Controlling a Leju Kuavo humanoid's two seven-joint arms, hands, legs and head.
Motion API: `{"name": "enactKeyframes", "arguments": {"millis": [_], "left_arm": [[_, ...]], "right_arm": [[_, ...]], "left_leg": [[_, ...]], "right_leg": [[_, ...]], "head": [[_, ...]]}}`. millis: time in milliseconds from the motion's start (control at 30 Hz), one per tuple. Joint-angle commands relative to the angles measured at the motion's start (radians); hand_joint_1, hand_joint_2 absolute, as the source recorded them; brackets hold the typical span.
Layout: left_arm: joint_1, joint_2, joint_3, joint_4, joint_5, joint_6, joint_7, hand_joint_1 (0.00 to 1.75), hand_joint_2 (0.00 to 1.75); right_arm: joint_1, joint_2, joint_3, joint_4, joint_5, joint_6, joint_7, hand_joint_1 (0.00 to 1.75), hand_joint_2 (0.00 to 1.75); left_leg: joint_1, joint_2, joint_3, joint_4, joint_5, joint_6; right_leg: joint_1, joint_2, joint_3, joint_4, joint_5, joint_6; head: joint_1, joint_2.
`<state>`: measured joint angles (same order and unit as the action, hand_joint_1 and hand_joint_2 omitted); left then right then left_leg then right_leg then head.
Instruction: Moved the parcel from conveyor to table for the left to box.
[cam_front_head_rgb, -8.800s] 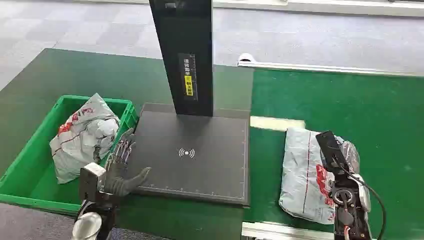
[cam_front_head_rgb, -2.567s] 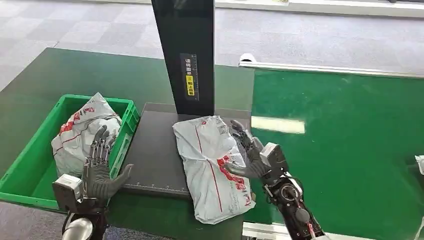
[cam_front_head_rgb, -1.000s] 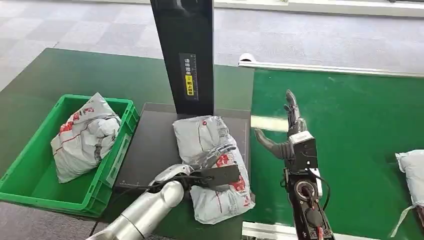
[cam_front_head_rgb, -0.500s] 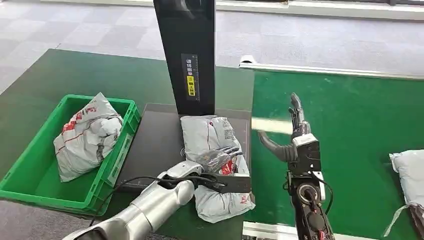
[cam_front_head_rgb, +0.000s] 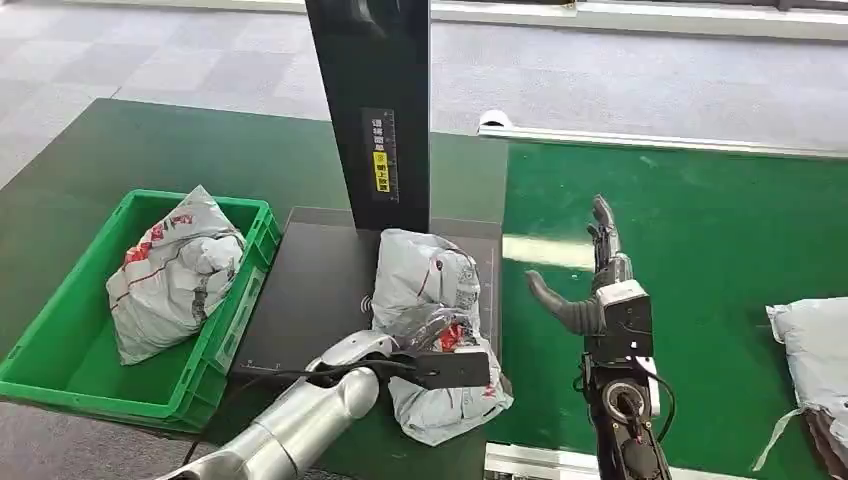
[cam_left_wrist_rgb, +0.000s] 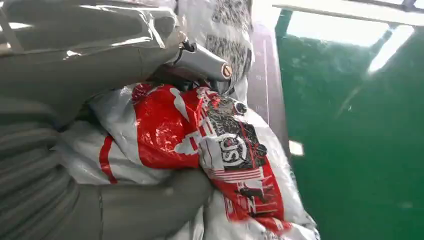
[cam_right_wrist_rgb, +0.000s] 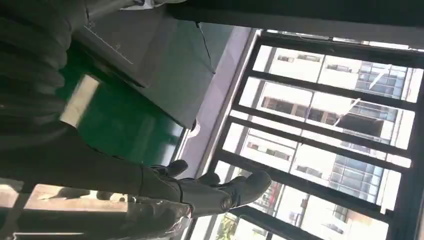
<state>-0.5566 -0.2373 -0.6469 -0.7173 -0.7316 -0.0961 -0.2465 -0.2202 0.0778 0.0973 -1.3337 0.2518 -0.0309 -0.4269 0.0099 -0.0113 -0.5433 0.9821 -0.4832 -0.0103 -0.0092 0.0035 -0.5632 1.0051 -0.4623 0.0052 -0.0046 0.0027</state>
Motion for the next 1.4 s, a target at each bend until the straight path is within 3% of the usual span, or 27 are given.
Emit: {"name": "enactKeyframes", "arguments": {"millis": [33,433,600,700,833,867,967,1100,1267,1300,1400], "left_arm": [[0.123,0.050,0.149,-0.240,0.141,0.069,-0.066,1.75,1.75],[0.143,0.062,0.161,-0.291,0.171,0.107,-0.100,1.75,1.75],[0.197,0.092,0.222,-0.438,0.266,0.242,-0.209,1.75,1.75],[0.237,0.166,0.234,-0.575,0.129,0.499,-0.295,1.75,1.75],[0.325,0.253,0.382,-0.836,0.047,0.793,-0.408,1.75,1.75],[0.358,0.217,0.488,-0.927,-0.004,0.794,-0.452,1.75,1.75],[0.412,0.158,0.678,-1.063,-0.116,0.794,-0.452,1.75,1.75],[0.380,0.120,0.838,-1.034,-0.141,0.794,-0.452,1.75,1.75],[0.354,0.084,0.915,-0.955,-0.190,0.794,-0.449,1.75,1.75],[0.346,0.096,0.921,-0.906,-0.239,0.794,-0.360,1.75,1.75],[0.348,0.212,0.841,-0.819,-0.234,0.753,-0.119,1.75,1.75]], "right_arm": [[0.011,-0.016,-0.031,-0.042,-0.002,0.007,0.014,0.00,1.75],[0.003,-0.021,-0.028,-0.036,-0.003,0.009,0.014,0.00,1.75],[-0.015,-0.026,-0.024,-0.022,-0.013,0.009,0.012,0.00,1.75],[-0.030,-0.025,-0.017,0.002,-0.017,0.013,0.007,0.00,1.75],[0.005,-0.051,-0.004,0.016,-0.040,-0.012,-0.033,0.00,1.75],[0.017,-0.055,-0.004,0.009,-0.045,-0.015,-0.040,0.00,1.75],[0.060,-0.069,-0.005,-0.029,-0.069,-0.011,-0.054,0.00,1.75],[0.067,-0.080,-0.003,-0.050,-0.071,-0.013,-0.055,0.00,1.75],[0.070,-0.077,-0.003,-0.061,-0.072,-0.017,-0.050,0.00,1.75],[0.075,-0.075,-0.004,-0.063,-0.071,-0.019,-0.047,0.00,1.75],[0.084,-0.074,-0.004,-0.066,-0.063,-0.020,-0.043,0.00,1.75]], "left_leg": [[0.000,0.002,-0.003,-0.001,0.000,0.000],[0.000,0.003,-0.007,-0.001,0.000,0.000],[0.000,0.004,-0.006,-0.001,0.000,0.000],[0.000,0.006,-0.006,-0.001,0.000,0.000],[0.001,0.008,-0.006,-0.002,0.000,0.000],[0.001,0.006,-0.006,-0.001,-0.001,0.000],[0.001,0.007,-0.007,-0.001,-0.001,0.000],[0.001,0.004,-0.009,0.000,0.000,0.000],[0.000,0.003,-0.008,-0.001,0.000,0.000],[0.000,0.004,-0.009,-0.003,0.002,0.000],[0.000,0.002,-0.007,-0.003,0.001,0.000]], "right_leg": [[0.000,0.001,-0.004,0.000,0.001,0.000],[0.000,0.001,-0.007,-0.001,0.001,0.000],[0.000,0.003,-0.008,-0.001,0.001,-0.001],[0.000,0.005,-0.008,0.000,0.001,-0.001],[0.001,0.007,-0.009,-0.001,0.002,-0.001],[0.001,0.006,-0.008,0.000,0.001,-0.001],[0.002,0.006,-0.009,0.000,0.001,-0.001],[0.001,0.003,-0.010,0.001,0.000,0.000],[0.000,0.002,-0.009,0.000,0.000,-0.001],[0.001,0.002,-0.010,-0.002,0.002,-0.001],[0.000,0.000,-0.008,-0.002,0.001,-0.001]], "head": [[0.000,0.000],[0.000,0.000],[0.000,0.000],[0.000,0.000],[0.000,0.000],[0.000,0.000],[0.000,0.000],[0.000,0.000],[0.000,0.000],[0.000,0.000],[0.000,0.000]]}}
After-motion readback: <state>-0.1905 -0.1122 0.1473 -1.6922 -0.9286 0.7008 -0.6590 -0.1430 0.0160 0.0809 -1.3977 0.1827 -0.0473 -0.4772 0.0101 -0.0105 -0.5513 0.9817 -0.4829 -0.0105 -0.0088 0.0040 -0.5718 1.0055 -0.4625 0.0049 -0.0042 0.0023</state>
